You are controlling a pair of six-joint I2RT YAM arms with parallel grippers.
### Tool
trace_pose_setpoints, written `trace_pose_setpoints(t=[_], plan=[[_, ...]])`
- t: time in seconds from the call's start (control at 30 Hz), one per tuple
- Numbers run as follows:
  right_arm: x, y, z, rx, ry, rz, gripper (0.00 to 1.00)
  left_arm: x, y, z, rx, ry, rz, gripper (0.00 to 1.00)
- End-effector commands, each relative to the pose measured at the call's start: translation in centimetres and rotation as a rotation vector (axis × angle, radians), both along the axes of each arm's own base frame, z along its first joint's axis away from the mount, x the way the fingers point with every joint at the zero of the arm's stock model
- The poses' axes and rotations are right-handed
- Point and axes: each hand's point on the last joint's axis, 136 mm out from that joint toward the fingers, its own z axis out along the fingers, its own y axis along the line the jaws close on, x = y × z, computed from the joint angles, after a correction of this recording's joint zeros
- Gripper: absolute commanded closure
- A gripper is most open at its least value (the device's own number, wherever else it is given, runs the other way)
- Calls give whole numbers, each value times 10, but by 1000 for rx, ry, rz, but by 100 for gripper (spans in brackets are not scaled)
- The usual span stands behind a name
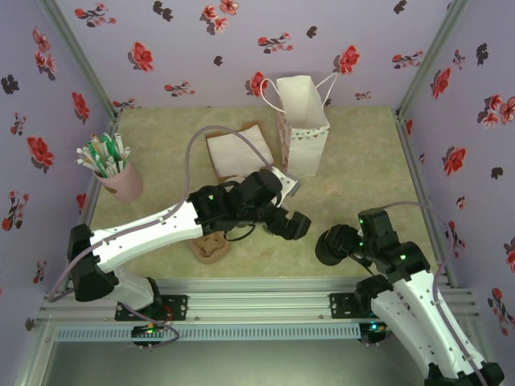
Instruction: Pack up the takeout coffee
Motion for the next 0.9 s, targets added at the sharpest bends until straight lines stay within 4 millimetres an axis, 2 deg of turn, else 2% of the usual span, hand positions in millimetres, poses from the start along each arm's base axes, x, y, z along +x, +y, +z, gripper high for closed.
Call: trace_pose_setpoints(t=[0.0, 0.37, 0.63, 0.87], plan=[[0, -3, 11, -5, -24, -2, 26, 2, 1, 7, -23, -29, -2, 1], [-1, -4, 25, -5, -43, -3, 26, 4, 6, 13, -51, -45, 9, 1], [0, -2, 36, 5, -60, 6, 26, 11, 17, 34, -101, -95, 32, 1], [3, 0, 53, 8, -79, 24, 26, 30, 34, 55, -154, -164, 76, 1]])
